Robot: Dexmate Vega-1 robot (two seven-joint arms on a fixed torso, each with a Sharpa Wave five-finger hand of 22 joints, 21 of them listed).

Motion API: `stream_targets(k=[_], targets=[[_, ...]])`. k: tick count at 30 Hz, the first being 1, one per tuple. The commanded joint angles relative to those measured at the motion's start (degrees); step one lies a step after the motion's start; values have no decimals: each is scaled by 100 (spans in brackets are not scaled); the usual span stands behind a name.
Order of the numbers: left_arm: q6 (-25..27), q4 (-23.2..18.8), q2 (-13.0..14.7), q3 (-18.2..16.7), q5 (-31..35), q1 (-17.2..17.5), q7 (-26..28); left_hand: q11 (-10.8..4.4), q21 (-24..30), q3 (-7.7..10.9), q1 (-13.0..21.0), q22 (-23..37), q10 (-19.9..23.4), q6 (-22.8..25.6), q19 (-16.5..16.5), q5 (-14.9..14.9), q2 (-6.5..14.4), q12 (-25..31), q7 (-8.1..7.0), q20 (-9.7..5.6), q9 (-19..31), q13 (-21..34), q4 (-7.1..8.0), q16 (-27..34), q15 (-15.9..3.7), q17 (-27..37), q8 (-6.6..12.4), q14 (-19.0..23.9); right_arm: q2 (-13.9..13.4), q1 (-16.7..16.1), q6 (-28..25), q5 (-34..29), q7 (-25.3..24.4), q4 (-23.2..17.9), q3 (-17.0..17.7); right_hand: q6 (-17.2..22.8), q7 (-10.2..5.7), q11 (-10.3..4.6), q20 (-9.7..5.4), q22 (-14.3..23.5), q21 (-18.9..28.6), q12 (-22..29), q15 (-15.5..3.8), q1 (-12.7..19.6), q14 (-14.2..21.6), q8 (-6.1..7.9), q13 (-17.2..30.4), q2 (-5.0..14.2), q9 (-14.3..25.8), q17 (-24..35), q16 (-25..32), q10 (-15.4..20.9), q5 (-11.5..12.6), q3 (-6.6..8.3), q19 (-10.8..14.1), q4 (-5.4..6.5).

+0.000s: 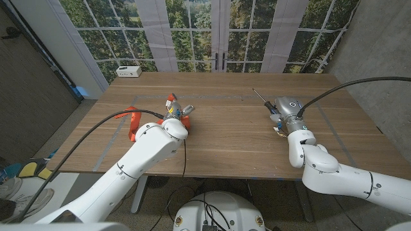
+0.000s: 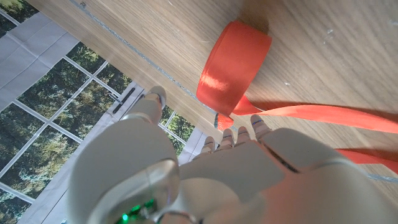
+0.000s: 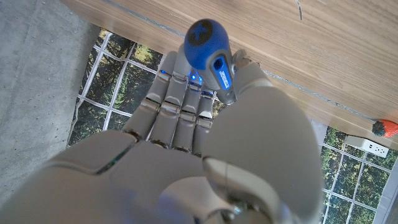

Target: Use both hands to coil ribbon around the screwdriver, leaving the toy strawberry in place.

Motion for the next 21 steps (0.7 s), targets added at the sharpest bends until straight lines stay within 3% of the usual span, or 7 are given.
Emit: stream_targets(k=[1,5,6,9,19,21], targets=[[207,104,-378,11,-63,27,270,52,17,43,22,40,-1686,-2021,-1265,43,142,55,186,23,16,44,50,34,38,29,42,-1290,90,-626,520,-311,444,173,825,776,-708,-482,11,10,51,453,-1216,610,797,23,608,639,21,18,-20,520,20,138,-41,158],[456,127,-560,24,-36,14,448,52,43,154,136,79,-1854,-2173,-1282,122,308,54,254,16,20,94,71,20,28,39,44,-1477,132,-760,642,-407,491,240,986,771,-705,-547,13,6,87,458,-1222,622,803,11,613,643,24,30,-37,525,20,135,-55,157],[504,123,-506,35,-80,-23,359,53,51,172,151,85,-1870,-2184,-1274,133,324,55,267,15,20,99,77,21,26,42,47,-1495,123,-802,704,-381,515,241,1054,772,-706,-471,12,4,105,471,-1217,619,805,5,624,642,26,41,-44,539,19,127,-67,162],[654,172,-670,-25,-123,-17,426,54,86,272,238,113,-1916,-2208,-1254,190,365,75,277,13,22,128,106,40,23,55,69,-1554,147,-865,790,-420,592,288,1161,776,-708,-510,11,2,123,461,-1219,623,808,2,619,643,28,43,-54,524,19,124,-73,163],[832,313,-1009,64,84,-28,741,56,135,453,400,157,-2003,-2278,-1249,288,382,100,276,7,22,173,147,71,22,77,84,-1622,197,-1144,1280,-359,590,529,1587,781,-705,-511,6,-8,194,449,-1220,633,829,-14,600,646,37,51,-90,523,20,107,-95,168],[1040,372,-1004,213,186,-159,805,57,144,478,421,165,-2016,-2278,-1249,301,380,105,282,9,22,181,162,79,29,83,91,-1626,200,-1193,1379,-313,592,572,1680,779,-702,-515,3,-10,209,449,-1216,633,829,-20,603,642,39,61,-94,520,19,100,-106,169]])
